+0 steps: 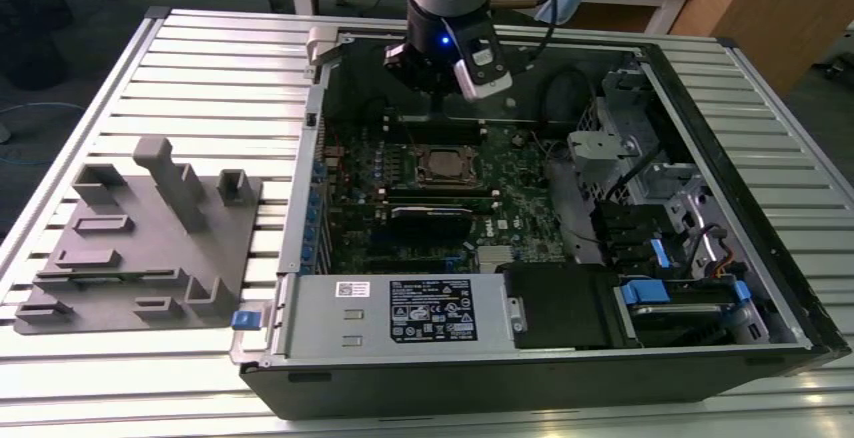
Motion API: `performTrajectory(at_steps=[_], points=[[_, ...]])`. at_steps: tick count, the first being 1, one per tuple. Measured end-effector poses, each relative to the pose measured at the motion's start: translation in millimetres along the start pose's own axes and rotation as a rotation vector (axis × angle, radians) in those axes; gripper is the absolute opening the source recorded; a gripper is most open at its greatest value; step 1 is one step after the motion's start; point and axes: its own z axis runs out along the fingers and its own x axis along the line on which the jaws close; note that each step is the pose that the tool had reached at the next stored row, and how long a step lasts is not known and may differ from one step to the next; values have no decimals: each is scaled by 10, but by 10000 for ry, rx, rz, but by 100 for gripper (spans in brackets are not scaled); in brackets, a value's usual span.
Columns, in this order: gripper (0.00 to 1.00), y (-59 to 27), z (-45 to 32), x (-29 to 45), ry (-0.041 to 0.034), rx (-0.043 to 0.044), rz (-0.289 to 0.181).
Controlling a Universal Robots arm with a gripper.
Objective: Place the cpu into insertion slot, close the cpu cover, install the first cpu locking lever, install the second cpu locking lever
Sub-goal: 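Install the first cpu locking lever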
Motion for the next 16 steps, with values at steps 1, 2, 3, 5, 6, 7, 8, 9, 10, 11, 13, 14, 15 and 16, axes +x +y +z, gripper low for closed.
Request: performTrajectory(at_steps=[1,2,3,5,6,7,8,9,10,11,13,14,15,16], points=[[11,0,0,1,0,0,-1],[11,0,0,1,0,0,-2],[11,0,0,1,0,0,-2],[11,0,0,2,-1,-1,-1],[11,0,0,5,-2,-1,1],[11,-1,0,9,-3,-1,1],[11,-2,0,16,-8,-2,-2],[11,-2,0,25,-13,-2,-3],[11,-3,0,36,-18,-2,-5],[11,-4,-1,49,-25,-2,-7],[11,-7,0,76,-38,-4,-10],[11,-8,0,89,-43,-4,-11],[11,-9,0,102,-49,-4,-12],[11,-10,0,116,-54,-4,-14]])
